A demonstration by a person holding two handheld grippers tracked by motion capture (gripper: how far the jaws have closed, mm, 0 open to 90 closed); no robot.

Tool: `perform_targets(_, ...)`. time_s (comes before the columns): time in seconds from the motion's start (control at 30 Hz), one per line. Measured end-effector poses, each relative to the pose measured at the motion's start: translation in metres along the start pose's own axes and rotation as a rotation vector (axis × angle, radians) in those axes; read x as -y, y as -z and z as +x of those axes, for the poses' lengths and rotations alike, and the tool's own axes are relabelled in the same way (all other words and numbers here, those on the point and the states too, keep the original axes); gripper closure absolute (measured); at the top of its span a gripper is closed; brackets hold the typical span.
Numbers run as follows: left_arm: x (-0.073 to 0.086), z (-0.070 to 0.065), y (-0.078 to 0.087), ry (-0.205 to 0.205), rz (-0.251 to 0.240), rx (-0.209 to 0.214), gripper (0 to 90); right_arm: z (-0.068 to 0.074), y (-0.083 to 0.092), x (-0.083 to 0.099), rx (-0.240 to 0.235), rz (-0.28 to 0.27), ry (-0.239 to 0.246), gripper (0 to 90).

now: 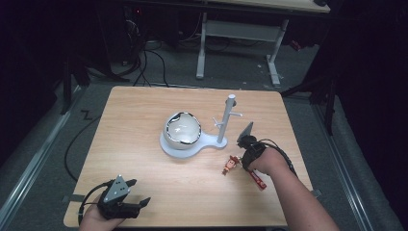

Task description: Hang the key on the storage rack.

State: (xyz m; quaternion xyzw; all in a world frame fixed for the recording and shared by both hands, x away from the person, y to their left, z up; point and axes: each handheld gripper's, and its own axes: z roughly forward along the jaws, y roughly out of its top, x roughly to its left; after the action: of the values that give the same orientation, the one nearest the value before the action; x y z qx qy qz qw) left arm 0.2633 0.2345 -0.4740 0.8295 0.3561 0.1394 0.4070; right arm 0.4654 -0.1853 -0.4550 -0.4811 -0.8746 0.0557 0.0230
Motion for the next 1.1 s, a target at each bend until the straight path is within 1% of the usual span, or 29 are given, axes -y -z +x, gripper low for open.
perform_targets(0.03, 0.0, 0.0, 0.0, 0.0, 0.0, 0.0, 21.0, 0.0, 0.0, 0.0, 0.0, 0.0, 0.0, 67.1)
perform_targets(0.07, 0.0, -0.001, 0.0, -0.003, 0.0, 0.0, 21.0, 0.001, 0.0, 0.0, 0.008, -0.002, 0.027, 73.5)
perform_targets(0.13, 0.0, -0.001, 0.0, -0.003, -0.001, -0.001, 21.0, 0.002, 0.0, 0.0, 0.006, -0.004, 0.024, 74.1)
perform_targets(0.2, 0.0, -0.001, 0.0, -0.002, -0.001, -0.001, 21.0, 0.003, 0.001, 0.0, 0.007, 0.001, 0.03, 74.4)
perform_targets(0.27, 0.0, -0.001, 0.0, -0.001, -0.001, -0.001, 21.0, 0.003, 0.0, 0.001, 0.011, -0.007, 0.037, 74.7)
perform_targets(0.3, 0.0, -0.001, 0.0, -0.001, 0.0, -0.001, 21.0, 0.003, 0.001, 0.001, 0.009, -0.005, 0.029, 74.8)
perform_targets(0.37, 0.0, 0.0, 0.0, -0.001, -0.001, -0.002, 21.0, 0.003, 0.001, 0.001, 0.012, -0.006, 0.042, 75.1)
perform_targets(0.53, 0.0, 0.0, 0.0, -0.002, 0.0, -0.002, 21.1, 0.002, 0.0, 0.002, 0.0, -0.021, 0.043, 75.2)
perform_targets(0.63, 0.001, 0.0, 0.0, 0.002, 0.0, -0.001, 21.1, 0.001, 0.0, 0.004, -0.004, -0.02, 0.06, 75.1)
perform_targets(0.73, 0.001, 0.001, 0.0, 0.006, 0.002, -0.002, 21.1, 0.002, 0.001, 0.008, -0.008, -0.011, 0.046, 75.1)
perform_targets(0.77, 0.001, 0.001, 0.0, 0.007, 0.001, -0.002, 21.1, 0.0, 0.002, 0.009, -0.009, -0.021, 0.067, 75.2)
perform_targets(0.8, 0.001, 0.001, 0.0, 0.007, 0.001, -0.002, 21.1, -0.001, 0.004, 0.011, -0.015, -0.03, 0.061, 75.2)
perform_targets(0.83, 0.001, 0.0, -0.001, 0.007, 0.001, -0.001, 21.1, -0.003, 0.009, 0.015, -0.018, -0.037, 0.066, 75.1)
perform_targets(0.87, 0.001, 0.0, -0.001, 0.007, 0.001, -0.001, 21.2, -0.003, 0.009, 0.015, -0.018, -0.037, 0.066, 75.1)
perform_targets(0.9, 0.001, 0.0, -0.001, 0.006, 0.0, -0.001, 21.2, -0.002, 0.011, 0.017, -0.024, -0.04, 0.047, 75.1)
perform_targets(1.1, 0.001, 0.0, -0.001, 0.005, 0.003, -0.001, 21.1, -0.005, 0.03, 0.029, -0.046, -0.068, 0.079, 75.2)
